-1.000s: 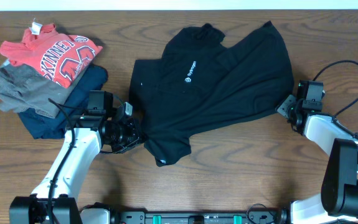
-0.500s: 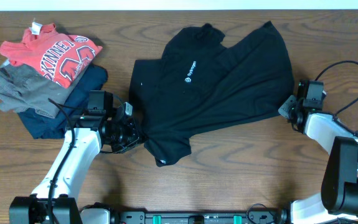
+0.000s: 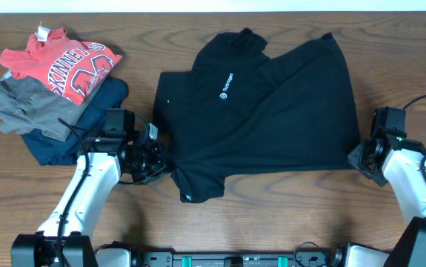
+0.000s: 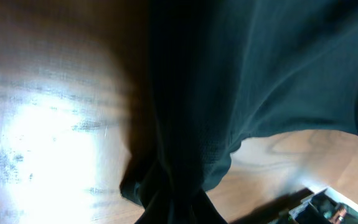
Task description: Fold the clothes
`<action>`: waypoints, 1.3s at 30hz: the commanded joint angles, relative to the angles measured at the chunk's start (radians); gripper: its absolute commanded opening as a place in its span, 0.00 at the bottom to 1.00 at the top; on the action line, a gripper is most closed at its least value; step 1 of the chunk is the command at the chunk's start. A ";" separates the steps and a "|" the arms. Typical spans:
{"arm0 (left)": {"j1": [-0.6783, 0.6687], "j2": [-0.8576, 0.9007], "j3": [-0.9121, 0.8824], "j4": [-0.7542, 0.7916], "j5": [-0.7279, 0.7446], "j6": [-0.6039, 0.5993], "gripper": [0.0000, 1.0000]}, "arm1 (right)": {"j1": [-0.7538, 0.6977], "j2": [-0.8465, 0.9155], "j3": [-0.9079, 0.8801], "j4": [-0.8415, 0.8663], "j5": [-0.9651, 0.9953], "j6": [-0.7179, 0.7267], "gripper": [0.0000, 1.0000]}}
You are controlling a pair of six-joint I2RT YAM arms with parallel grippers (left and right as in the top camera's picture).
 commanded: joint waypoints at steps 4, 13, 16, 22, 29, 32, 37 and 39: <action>0.003 -0.005 -0.006 -0.085 0.009 0.051 0.06 | -0.025 -0.084 0.016 -0.077 0.020 -0.001 0.01; 0.003 -0.135 0.022 -0.227 0.011 0.106 0.06 | -0.114 -0.232 0.168 -0.279 0.006 -0.104 0.01; 0.003 -0.206 0.023 -0.233 0.011 0.105 0.06 | -0.125 -0.272 0.206 -0.329 0.006 -0.116 0.01; 0.003 -0.312 0.023 -0.227 0.034 0.094 0.06 | -0.124 -0.311 0.245 -0.375 0.006 -0.130 0.01; 0.018 -0.359 0.022 0.041 0.067 -0.058 0.06 | -0.124 -0.290 0.262 -0.225 -0.066 -0.154 0.01; 0.018 -0.337 0.022 0.235 0.062 -0.110 0.07 | -0.124 -0.243 0.262 -0.117 -0.104 -0.161 0.01; 0.018 -0.239 0.022 0.413 -0.002 -0.154 0.06 | -0.113 -0.117 0.262 0.087 -0.208 -0.204 0.01; 0.018 -0.176 0.022 0.462 -0.002 -0.154 0.07 | -0.103 -0.055 0.262 0.169 -0.209 -0.204 0.01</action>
